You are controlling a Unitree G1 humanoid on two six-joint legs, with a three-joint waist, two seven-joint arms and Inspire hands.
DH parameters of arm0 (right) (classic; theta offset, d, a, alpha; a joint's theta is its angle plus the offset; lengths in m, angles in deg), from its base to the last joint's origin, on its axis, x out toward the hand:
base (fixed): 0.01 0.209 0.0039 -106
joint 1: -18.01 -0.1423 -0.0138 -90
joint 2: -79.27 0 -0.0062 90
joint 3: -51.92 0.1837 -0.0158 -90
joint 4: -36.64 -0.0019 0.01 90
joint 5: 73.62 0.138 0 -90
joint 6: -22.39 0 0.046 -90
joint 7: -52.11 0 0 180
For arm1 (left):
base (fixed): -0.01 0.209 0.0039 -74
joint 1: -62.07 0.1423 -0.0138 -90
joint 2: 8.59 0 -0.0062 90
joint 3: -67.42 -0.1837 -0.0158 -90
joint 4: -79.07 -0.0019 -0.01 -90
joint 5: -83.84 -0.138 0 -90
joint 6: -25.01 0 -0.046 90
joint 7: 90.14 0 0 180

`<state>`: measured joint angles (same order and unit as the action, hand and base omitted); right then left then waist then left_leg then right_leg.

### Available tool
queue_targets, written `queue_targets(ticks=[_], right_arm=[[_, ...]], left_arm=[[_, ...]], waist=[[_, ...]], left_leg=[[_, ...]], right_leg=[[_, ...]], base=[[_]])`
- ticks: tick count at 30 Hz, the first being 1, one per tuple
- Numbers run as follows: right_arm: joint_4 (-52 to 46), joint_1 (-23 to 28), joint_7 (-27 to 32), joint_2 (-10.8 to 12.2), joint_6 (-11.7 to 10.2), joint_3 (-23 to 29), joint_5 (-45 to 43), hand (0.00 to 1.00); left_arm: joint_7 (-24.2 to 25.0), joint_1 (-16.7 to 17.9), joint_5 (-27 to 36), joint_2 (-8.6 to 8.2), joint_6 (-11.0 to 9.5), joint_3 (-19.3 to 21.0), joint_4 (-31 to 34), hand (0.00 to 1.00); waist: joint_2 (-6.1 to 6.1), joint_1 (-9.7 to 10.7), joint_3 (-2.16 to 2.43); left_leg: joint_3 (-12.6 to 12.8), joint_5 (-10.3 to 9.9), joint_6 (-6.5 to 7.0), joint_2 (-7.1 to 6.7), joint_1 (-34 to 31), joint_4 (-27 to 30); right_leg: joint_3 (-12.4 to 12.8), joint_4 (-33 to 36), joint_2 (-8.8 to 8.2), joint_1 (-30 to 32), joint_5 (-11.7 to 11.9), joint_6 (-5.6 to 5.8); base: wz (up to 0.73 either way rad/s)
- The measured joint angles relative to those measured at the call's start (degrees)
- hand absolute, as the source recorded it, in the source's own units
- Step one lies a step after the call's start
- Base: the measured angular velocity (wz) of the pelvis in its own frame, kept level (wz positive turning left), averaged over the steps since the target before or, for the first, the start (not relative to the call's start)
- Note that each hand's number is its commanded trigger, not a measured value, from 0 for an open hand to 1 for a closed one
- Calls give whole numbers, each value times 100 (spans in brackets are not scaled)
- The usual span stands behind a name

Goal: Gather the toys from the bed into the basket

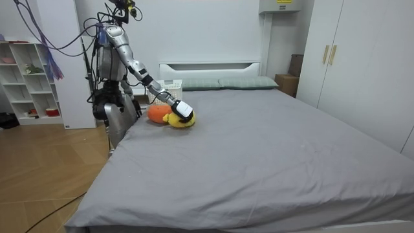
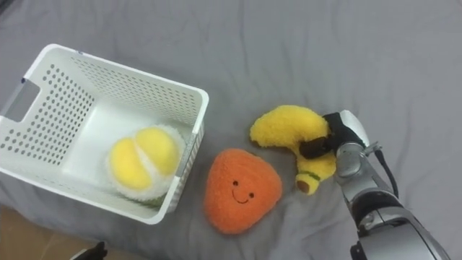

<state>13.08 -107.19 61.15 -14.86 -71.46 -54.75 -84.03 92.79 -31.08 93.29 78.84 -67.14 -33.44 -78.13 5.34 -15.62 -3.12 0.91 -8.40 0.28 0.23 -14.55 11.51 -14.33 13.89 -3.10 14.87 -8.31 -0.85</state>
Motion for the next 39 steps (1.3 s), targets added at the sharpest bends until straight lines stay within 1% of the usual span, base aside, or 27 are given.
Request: queue_targets(ticks=[3, 5, 6, 7, 8, 9, 11, 12, 13, 16, 18, 20, 21, 22, 24, 26, 28, 29, 31, 32, 33, 34, 35, 36, 37, 38, 39], right_arm=[[-781, 7, 2, -78, 14, 4, 142, 100], [-1170, 92, 8, -77, 19, 6, 176, 100], [-1502, 192, 4, -74, 26, 5, 141, 100], [-1995, 322, 5, -81, 54, 0, 139, 100], [-2282, 381, 3, -85, 89, -2, 132, 100], [-2710, 438, 2, -84, 88, -4, 135, 100], [-2979, 447, -28, -81, 97, -3, 81, 100], [-3162, 450, -51, -79, 163, -1, -55, 100], [-3418, 498, -56, -76, 232, -2, -139, 100], [-4203, 753, -213, -54, 302, -15, -168, 100], [-4520, 790, -339, -40, 363, -17, -147, 100], [-4777, 796, -372, -31, 432, -23, -191, 100], [-4938, 796, -384, 26, 471, -23, -328, 100], [-5020, 796, -393, 91, 471, -23, -426, 100], [-5051, 797, -434, 183, 482, -58, -523, 100], [-5157, 797, -506, 204, 526, -219, -506, 100], [-5411, 812, -567, 271, 602, -459, -493, 100], [-5431, 812, -576, 319, 604, -495, -493, 100], [-5432, 812, -602, 622, 687, -536, -629, 100], [-5432, 811, -602, 681, 713, -560, -642, 100], [-5432, 811, -609, 721, 754, -663, -669, 100], [-5431, 811, -673, 724, 787, -753, -677, 96], [-5431, 811, -697, 729, 809, -795, -680, 84], [-5431, 811, -733, 759, 885, -884, -691, 73], [-5431, 813, -791, 811, 931, -925, -715, 55], [-5431, 813, -832, 837, 952, -925, -748, 30], [-5431, 813, -871, 866, 997, -924, -817, 14]], left_arm=[[0, 205, -7, 3, -41, 165, 109, 0], [0, 337, -11, 4, -42, 191, 115, 0], [0, 439, -9, 4, -41, 223, 121, 0], [-1, 521, -61, 6, -38, 327, 137, 0], [-1, 527, -146, 7, -35, 394, 142, 0], [-1, 558, -275, 5, -15, 467, 133, 0], [2, 600, -423, -19, 43, 634, 125, 0], [2, 622, -455, -20, 63, 676, 126, 0], [-1, 677, -455, -20, 80, 682, 132, 0], [-21, 773, -595, -32, 150, 826, 137, 0], [-22, 838, -749, -34, 253, 908, 144, 0], [-14, 901, -803, -33, 322, 996, 158, 0], [-16, 944, -806, -46, 367, 1049, 173, 0], [-20, 962, -865, -74, 424, 1069, 215, 0], [-25, 998, -944, -126, 448, 1083, 332, 0], [-29, 1029, -1135, -135, 461, 1090, 469, 0], [-35, 1031, -1326, -143, 474, 1076, 629, 0], [-35, 1025, -1355, -148, 474, 1071, 654, 0], [-35, 1045, -1384, -161, 478, 1074, 796, 0], [-35, 1051, -1386, -166, 478, 1073, 829, 0], [-35, 1048, -1396, -171, 488, 1075, 885, 0], [-35, 1043, -1400, -172, 511, 1076, 951, 0], [-35, 1044, -1405, -174, 531, 1076, 987, 0], [-34, 1049, -1416, -174, 563, 1077, 1013, 0], [-34, 1055, -1419, -175, 587, 1088, 1028, 0], [-33, 1055, -1418, -183, 593, 1102, 1029, 0], [-20, 1055, -1419, -220, 608, 1181, 1039, 0]], waist=[[-4, 142, 18], [-1, 177, 64], [4, 229, 141], [24, 253, 197], [31, 267, 211], [33, 292, 214], [29, 285, 220], [28, 289, 222], [8, 262, 238], [-17, 247, 254], [-41, 246, 267], [-59, 190, 278], [-74, 155, 281], [-88, 137, 305], [-112, 94, 306], [-106, 64, 313], [-100, -17, 316], [-100, -39, 316], [-100, -73, 316], [-100, -94, 315], [-98, -163, 315], [-94, -207, 311], [-94, -216, 308], [-100, -263, 300], [-106, -307, 265], [-106, -325, 259], [-105, -354, 234]], left_leg=[[20, 0, 0, 1, 162, 2], [52, 0, 0, 5, 409, -17], [57, 0, 0, 7, 538, -28], [70, 0, 0, 12, 637, -42], [63, 0, 0, 12, 681, -48], [50, -1, 0, 11, 794, -74], [60, -3, -1, 4, 987, -91], [63, -7, 0, 2, 1120, -128], [63, -12, 3, 4, 1213, -204], [60, -16, 8, 0, 1309, -241], [62, -16, 9, -5, 1322, -218], [59, -15, 7, -3, 1380, -202], [43, -15, 8, -3, 1420, -205], [22, -15, 8, -7, 1440, -206], [10, -15, 8, -12, 1527, -223], [-29, -16, 8, -13, 1523, -242], [-107, -16, 8, -30, 1519, -255], [-128, -15, 8, -37, 1518, -269], [-197, -15, 9, -55, 1542, -281], [-214, -15, 9, -60, 1557, -284], [-277, -16, 11, -70, 1573, -287], [-331, -16, 13, -83, 1569, -287], [-359, -15, 14, -91, 1568, -287], [-416, -14, 16, -99, 1574, -287], [-450, -20, 26, -99, 1580, -287], [-479, -24, 32, -99, 1575, -288], [-537, -26, 34, -106, 1558, -288]], right_leg=[[9, -9, 8, -159, 0, 0], [9, -39, 10, -407, 0, 0], [-8, -43, 9, -541, -1, 1], [-3, -58, 11, -637, -2, 3], [-2, -68, 13, -677, -2, 4], [-6, -129, 20, -806, -3, 4], [-9, -204, 21, -1046, -6, 10], [2, -249, 25, -1183, -13, 21], [-12, -264, 35, -1254, -15, 24], [-12, -298, 36, -1357, -13, 28], [-2, -301, 35, -1398, -8, 35], [-4, -307, 37, -1452, -6, 35], [-2, -320, 39, -1507, -6, 35], [-19, -335, 38, -1547, -9, 38], [-43, -355, 34, -1639, -19, 54], [-80, -406, 37, -1694, -23, 59], [-160, -421, 27, -1698, -29, 63], [-162, -418, 26, -1711, -35, 65], [-201, -422, 24, -1765, -55, 82], [-218, -422, 23, -1773, -57, 87], [-254, -419, 21, -1788, -61, 92], [-312, -418, 10, -1807, -64, 98], [-323, -418, 3, -1815, -66, 102], [-356, -422, -23, -1847, -71, 110], [-392, -425, -33, -1895, -83, 129], [-413, -429, -38, -1901, -86, 133], [-450, -429, -50, -1912, -90, 140]], base=[[-2], [-3], [0], [0], [-6], [0], [4], [8], [6], [-1], [0], [0], [0], [7], [14], [13], [9], [12], [19], [17], [16], [19], [22], [21], [18], [19], [21]])
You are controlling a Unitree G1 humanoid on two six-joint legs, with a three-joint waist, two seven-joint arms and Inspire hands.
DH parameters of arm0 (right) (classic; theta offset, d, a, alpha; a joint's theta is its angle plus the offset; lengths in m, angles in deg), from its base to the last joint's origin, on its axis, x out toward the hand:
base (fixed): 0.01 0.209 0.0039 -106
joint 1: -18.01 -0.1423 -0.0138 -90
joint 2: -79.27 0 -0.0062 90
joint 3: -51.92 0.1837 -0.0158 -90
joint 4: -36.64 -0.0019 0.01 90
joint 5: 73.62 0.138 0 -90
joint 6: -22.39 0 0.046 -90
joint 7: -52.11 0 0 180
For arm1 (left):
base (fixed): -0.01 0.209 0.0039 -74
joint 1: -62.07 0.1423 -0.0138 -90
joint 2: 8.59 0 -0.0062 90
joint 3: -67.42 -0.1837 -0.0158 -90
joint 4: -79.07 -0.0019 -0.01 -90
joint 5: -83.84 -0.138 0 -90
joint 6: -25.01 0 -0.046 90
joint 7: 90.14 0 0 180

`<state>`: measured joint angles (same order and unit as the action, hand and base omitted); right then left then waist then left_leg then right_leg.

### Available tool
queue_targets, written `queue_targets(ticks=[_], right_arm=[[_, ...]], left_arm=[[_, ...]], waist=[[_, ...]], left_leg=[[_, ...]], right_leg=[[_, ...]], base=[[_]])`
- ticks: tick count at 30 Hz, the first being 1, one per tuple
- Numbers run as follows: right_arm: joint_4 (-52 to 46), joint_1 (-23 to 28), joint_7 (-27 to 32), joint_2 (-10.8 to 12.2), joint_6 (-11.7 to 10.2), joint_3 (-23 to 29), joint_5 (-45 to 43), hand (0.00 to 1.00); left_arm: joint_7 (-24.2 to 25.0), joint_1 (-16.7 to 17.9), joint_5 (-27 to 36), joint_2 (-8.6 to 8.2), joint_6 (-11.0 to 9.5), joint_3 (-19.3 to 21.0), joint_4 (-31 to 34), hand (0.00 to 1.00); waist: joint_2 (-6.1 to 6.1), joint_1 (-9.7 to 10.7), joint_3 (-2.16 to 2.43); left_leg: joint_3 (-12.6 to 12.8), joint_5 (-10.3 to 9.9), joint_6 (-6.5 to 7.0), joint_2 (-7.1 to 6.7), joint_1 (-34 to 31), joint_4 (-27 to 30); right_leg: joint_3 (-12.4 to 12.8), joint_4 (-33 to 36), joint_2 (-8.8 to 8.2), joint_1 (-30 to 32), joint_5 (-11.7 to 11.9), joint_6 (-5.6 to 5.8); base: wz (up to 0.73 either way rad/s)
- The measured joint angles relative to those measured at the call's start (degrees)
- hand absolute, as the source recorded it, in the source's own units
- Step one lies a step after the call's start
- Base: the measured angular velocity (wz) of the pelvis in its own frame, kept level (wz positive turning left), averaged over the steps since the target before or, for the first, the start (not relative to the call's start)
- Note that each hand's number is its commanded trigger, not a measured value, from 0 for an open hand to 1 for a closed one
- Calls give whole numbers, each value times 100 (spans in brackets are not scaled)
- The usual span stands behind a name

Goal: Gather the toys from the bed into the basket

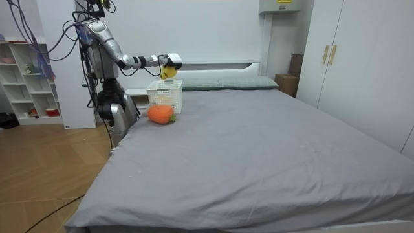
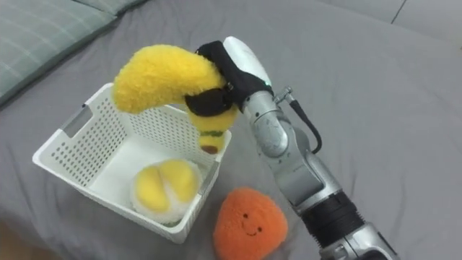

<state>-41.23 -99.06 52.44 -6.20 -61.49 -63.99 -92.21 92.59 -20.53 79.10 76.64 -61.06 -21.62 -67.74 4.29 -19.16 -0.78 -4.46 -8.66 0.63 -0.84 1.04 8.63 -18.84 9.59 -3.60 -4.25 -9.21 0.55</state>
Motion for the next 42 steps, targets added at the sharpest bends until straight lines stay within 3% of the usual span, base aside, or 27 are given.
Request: queue_targets(ticks=[1, 10, 15, 23, 42], right_arm=[[0, 0, -39, 33, 62, 0, -9, 0], [155, -3, -296, 218, 345, -16, -209, 0], [225, -3, -278, 200, 436, -15, -209, 0], [415, -1, -273, 252, 483, -73, -199, 0], [782, -1, -217, 292, 481, -91, -86, 0]], left_arm=[[14, 1, -1, -26, 44, 39, 8, 0], [22, -17, -175, -129, 330, 116, 345, 0], [32, -26, -277, -128, 393, 137, 393, 0], [31, -27, -383, -128, 490, 231, 389, 0], [2, -72, -377, -129, 488, 227, 385, 0]], waist=[[8, -33, -12], [46, -317, -15], [103, -320, -26], [273, -333, -36], [261, -392, -44]], left_leg=[[-58, -4, 5, -21, -47, 9], [-370, 26, 47, -199, -252, 130], [-503, 29, 51, -242, -257, 142], [-514, 28, 52, -247, -245, 182], [-351, 27, 56, -187, -189, 106]], right_leg=[[-8, -4, -6, -1, -9, 10], [-24, -29, -42, 14, -100, 53], [-159, -99, -47, -73, -95, 66], [-165, -93, -48, -106, -91, 69], [-34, -68, -45, -55, -80, 69]], base=[[23], [20], [14], [1], [-3]])
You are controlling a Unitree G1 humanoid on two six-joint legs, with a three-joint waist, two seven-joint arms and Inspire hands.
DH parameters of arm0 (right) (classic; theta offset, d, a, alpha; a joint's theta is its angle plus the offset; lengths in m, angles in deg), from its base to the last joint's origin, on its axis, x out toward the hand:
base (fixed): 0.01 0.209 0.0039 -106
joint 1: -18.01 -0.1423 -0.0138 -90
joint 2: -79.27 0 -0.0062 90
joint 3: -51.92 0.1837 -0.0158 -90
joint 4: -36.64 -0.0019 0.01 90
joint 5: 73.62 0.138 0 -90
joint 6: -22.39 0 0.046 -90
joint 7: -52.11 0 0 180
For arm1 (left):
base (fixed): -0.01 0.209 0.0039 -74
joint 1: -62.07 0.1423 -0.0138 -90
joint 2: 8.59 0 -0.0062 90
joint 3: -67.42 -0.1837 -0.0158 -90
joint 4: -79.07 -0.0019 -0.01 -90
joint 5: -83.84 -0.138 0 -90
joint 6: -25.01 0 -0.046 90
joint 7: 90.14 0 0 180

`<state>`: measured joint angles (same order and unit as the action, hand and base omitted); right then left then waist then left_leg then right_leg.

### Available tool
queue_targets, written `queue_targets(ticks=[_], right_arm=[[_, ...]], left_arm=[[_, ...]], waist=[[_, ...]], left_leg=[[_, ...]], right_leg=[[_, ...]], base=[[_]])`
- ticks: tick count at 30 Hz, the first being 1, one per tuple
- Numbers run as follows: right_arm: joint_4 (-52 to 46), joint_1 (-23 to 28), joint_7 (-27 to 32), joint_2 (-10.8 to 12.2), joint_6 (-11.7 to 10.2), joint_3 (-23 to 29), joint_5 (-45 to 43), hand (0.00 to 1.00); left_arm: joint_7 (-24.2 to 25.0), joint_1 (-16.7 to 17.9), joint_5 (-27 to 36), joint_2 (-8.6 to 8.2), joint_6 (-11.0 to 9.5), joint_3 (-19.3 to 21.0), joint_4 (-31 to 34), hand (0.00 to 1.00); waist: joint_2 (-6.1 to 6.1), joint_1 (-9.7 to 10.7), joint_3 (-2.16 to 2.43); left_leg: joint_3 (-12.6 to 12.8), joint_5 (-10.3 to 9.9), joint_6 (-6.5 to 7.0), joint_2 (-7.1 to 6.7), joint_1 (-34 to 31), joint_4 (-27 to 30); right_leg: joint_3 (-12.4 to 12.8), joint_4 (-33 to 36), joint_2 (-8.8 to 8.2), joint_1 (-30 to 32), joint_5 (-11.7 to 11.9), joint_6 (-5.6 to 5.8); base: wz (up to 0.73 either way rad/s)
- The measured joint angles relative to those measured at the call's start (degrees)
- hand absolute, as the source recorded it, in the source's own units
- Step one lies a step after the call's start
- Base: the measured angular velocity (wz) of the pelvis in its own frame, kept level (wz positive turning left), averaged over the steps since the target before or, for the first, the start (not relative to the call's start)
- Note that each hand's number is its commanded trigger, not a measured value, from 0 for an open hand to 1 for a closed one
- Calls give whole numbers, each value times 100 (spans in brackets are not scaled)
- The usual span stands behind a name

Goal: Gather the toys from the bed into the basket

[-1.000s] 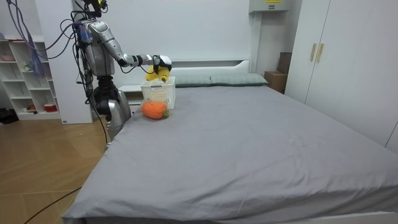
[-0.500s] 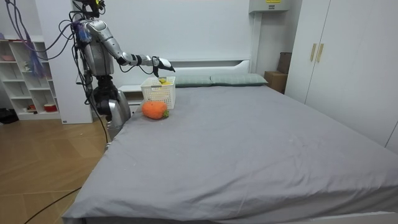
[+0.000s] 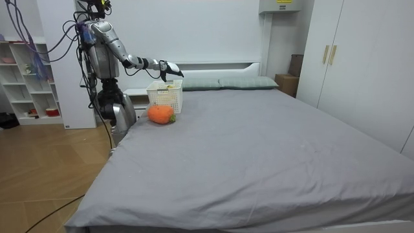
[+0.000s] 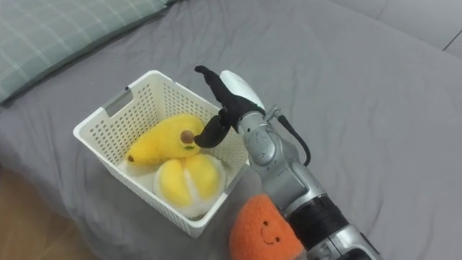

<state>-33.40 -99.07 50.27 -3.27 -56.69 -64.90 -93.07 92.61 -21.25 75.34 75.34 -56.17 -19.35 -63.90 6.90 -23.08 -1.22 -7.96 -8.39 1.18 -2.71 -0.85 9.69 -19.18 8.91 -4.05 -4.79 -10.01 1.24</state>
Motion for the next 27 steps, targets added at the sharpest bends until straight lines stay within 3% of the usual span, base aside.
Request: queue_targets(ticks=[5, 12, 16, 20, 22, 24, 27], right_arm=[[43, 0, 58, -51, -33, 0, 308, 0], [208, 37, 291, -178, -120, 159, 875, 0], [136, 207, 516, -236, -284, 394, 1165, 0], [83, 521, 681, -306, -342, 674, 1389, 0], [123, 664, 704, -405, -373, 829, 1719, 0], [146, 751, 767, -498, -387, 939, 1943, 0], [188, 830, 975, -553, -403, 1056, 2073, 0]], left_arm=[[-2, -22, 2, 3, -6, 7, -1, 0], [-8, 96, -9, 4, -17, 66, -18, 0], [-8, 228, 2, 1, -12, 198, -16, 0], [-8, 299, -18, -20, -3, 259, -27, 0], [-9, 306, 4, -30, -5, 345, -148, 0], [-17, 310, 13, -28, -5, 421, -173, 0], [-106, 305, 167, -37, -58, 469, -184, 0]], waist=[[0, -4, 0], [-31, 149, -21], [-75, 269, -30], [-170, 341, 2], [-281, 458, 64], [-325, 548, 94], [-346, 684, 102]], left_leg=[[8, -1, 2, -1, 27, -13], [75, -2, 1, 2, 82, -4], [200, -20, 21, 22, 143, -1], [323, -36, 49, 35, 147, -3], [381, -47, 68, 54, 150, -14], [478, -50, 73, 68, 173, -28], [609, -51, 72, 108, 296, -80]], right_leg=[[18, 0, 3, -12, 0, 0], [95, -4, 23, -38, 10, -8], [176, 12, 18, -22, 14, -2], [317, 16, 13, 18, 36, 25], [401, 18, 10, 56, 55, 39], [457, 23, 14, 65, 60, 40], [529, 81, 21, 52, 61, 39]], base=[[-1], [-5], [-12], [-17], [-19], [-17], [-20]])
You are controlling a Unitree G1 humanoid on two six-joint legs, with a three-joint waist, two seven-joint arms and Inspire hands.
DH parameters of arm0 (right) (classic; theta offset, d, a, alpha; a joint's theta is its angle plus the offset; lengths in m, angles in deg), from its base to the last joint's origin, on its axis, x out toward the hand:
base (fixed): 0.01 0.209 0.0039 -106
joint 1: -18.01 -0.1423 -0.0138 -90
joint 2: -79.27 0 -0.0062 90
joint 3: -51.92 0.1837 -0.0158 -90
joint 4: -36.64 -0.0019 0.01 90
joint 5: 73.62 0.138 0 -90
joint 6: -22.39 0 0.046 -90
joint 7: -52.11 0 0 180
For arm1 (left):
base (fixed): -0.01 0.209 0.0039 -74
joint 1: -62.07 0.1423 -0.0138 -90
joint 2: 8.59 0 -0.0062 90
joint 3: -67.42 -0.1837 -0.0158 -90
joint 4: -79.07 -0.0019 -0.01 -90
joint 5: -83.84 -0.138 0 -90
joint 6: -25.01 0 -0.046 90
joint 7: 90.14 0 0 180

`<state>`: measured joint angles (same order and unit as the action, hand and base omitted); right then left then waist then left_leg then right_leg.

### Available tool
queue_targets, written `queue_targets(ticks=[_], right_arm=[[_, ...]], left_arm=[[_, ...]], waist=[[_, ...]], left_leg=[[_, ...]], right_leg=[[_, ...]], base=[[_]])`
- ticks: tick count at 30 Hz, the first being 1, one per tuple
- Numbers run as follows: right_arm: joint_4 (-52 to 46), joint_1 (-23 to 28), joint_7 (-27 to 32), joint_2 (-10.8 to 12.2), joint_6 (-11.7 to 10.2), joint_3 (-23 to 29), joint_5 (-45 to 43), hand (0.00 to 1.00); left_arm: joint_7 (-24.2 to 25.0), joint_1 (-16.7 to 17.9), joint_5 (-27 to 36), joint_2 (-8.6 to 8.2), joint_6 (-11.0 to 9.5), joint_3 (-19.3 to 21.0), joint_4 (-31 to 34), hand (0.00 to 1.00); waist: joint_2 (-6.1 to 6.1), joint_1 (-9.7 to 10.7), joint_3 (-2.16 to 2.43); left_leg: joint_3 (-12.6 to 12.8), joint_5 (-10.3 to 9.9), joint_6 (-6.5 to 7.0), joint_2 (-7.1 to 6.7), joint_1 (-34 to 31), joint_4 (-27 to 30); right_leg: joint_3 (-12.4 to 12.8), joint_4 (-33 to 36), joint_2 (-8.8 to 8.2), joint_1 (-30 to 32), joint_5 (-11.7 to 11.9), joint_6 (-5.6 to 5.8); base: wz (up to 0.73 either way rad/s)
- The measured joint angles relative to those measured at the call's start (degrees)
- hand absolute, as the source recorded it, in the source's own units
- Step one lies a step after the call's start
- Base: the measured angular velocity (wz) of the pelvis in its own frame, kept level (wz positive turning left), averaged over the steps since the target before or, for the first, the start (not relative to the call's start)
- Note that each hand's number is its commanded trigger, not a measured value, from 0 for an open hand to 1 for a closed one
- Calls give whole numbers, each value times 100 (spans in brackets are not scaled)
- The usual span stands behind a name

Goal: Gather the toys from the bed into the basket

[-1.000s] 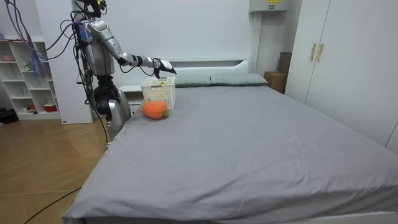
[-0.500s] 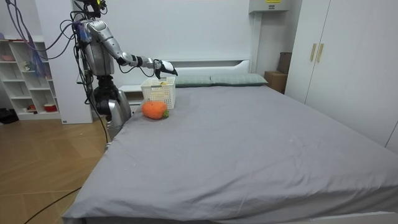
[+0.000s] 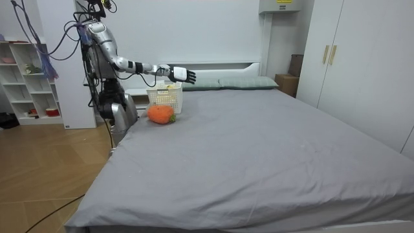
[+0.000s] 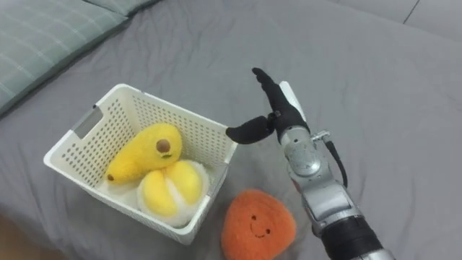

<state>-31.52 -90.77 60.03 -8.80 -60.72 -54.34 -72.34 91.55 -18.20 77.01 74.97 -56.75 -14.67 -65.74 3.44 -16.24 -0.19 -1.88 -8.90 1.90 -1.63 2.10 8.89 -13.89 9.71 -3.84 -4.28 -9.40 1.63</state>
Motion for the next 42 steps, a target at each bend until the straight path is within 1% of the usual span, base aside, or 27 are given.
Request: queue_targets(ticks=[1, 3, 4, 7, 10, 15, 18, 20, 23, 26, 29, 30, 32, 35, 38, 40, 42], right_arm=[[46, 33, 82, -24, -33, 2, 73, 0], [89, 156, 153, -75, -74, 9, 108, 0], [90, 239, 157, -85, -81, 17, 102, 0], [118, 475, 138, -86, -82, 16, 88, 0], [131, 670, 69, -85, -81, 15, 87, 0], [258, 690, 51, -84, -87, 4, 93, 0], [498, 698, -148, -83, -98, -9, 68, 0], [571, 771, -273, -77, -98, -13, -76, 0], [562, 1025, -406, -26, -97, -35, -559, 0], [563, 1159, -588, -5, -52, -50, -901, 0], [575, 1160, -698, 31, -50, -47, -1096, 0], [638, 1159, -743, 61, -58, -48, -1115, 0], [805, 1161, -813, 101, -56, -56, -1117, 0], [941, 1171, -939, 153, -32, -61, -1118, 0], [960, 1221, -1022, 234, -21, -84, -1244, 0], [1147, 1219, -1070, 337, -4, -141, -1298, 0], [1281, 1216, -1177, 368, 10, -242, -1421, 0]], left_arm=[[-29, -14, 140, -6, -31, 0, -39, 0], [-100, -17, 209, -22, -89, -1, -37, 0], [-140, -20, 214, -35, -127, 4, -33, 0], [-147, -38, 217, -50, -133, -1, -35, 0], [-147, -13, 224, -52, -162, 0, -30, 0], [-147, 21, 295, -53, -164, -16, 85, 0], [-148, 15, 289, -69, -199, -27, 88, 0], [-152, 74, 281, -69, -230, -17, 40, 0], [-183, 234, 210, -68, -238, -4, 42, 0], [-276, 456, -8, -69, -217, -10, 43, 0], [-276, 639, -221, -76, -133, -19, 41, 0], [-275, 733, -257, -82, -96, -26, 38, 0], [-262, 772, -366, -100, -60, -32, 51, 0], [-220, 786, -518, -136, 17, -61, 82, 0], [-209, 828, -520, -134, 73, -219, 96, 0], [-165, 836, -532, -175, 131, -264, 156, 0], [-117, 844, -548, -215, 153, -271, 169, 0]], waist=[[-9, 49, -6], [-11, 95, -5], [-9, 165, -3], [-6, 243, -2], [-8, 263, -3], [-13, 322, -4], [-12, 330, -4], [-17, 320, -7], [-28, 322, -10], [-48, 319, -15], [-57, 318, -16], [-70, 326, -25], [-70, 320, -25], [-98, 319, -40], [-109, 324, -35], [-88, 313, -25], [-81, 310, -23]], left_leg=[[32, 0, 0, 3, 73, -32], [105, -9, 9, 12, 158, -64], [140, -21, 16, 18, 158, -76], [187, -29, 27, 15, 179, -84], [257, -31, 31, 18, 185, -85], [302, -32, 31, 31, 205, -110], [302, -32, 31, 30, 239, -116], [299, -36, 29, 30, 250, -124], [301, -54, 23, 39, 246, -123], [288, -72, 18, 45, 236, -122], [269, -74, 19, 45, 242, -113], [241, -74, 19, 41, 249, -105], [167, -74, 20, 28, 250, -92], [78, -78, 25, 2, 208, -21], [0, -77, 26, -14, 168, 23], [-30, -79, 27, -18, 160, 79], [-42, -80, 28, -24, 152, 88]], right_leg=[[45, -3, 0, -46, 0, 0], [93, 0, 6, -91, 0, 0], [95, 3, 4, -91, 0, 1], [139, 22, -4, -72, 1, 3], [203, 37, 3, -44, 1, 3], [241, 37, 14, -8, 2, 3], [253, 33, 19, -44, 2, 3], [256, 12, 26, -66, 2, 4], [263, 3, 40, -68, 3, 5], [279, 4, 49, -68, 3, 5], [259, 4, 46, -90, 3, 5], [244, -4, 44, -116, 3, 5], [207, -7, 35, -147, 3, 5], [111, -10, 15, -179, -1, 12], [8, -11, -7, -199, -3, 14], [-46, -17, -14, -233, -7, 19], [-54, -26, -17, -242, -11, 21]], base=[[-20], [-20], [-17], [-14], [-8], [-3], [-2], [0], [0], [-2], [4], [11], [16], [15], [16], [11], [6]])
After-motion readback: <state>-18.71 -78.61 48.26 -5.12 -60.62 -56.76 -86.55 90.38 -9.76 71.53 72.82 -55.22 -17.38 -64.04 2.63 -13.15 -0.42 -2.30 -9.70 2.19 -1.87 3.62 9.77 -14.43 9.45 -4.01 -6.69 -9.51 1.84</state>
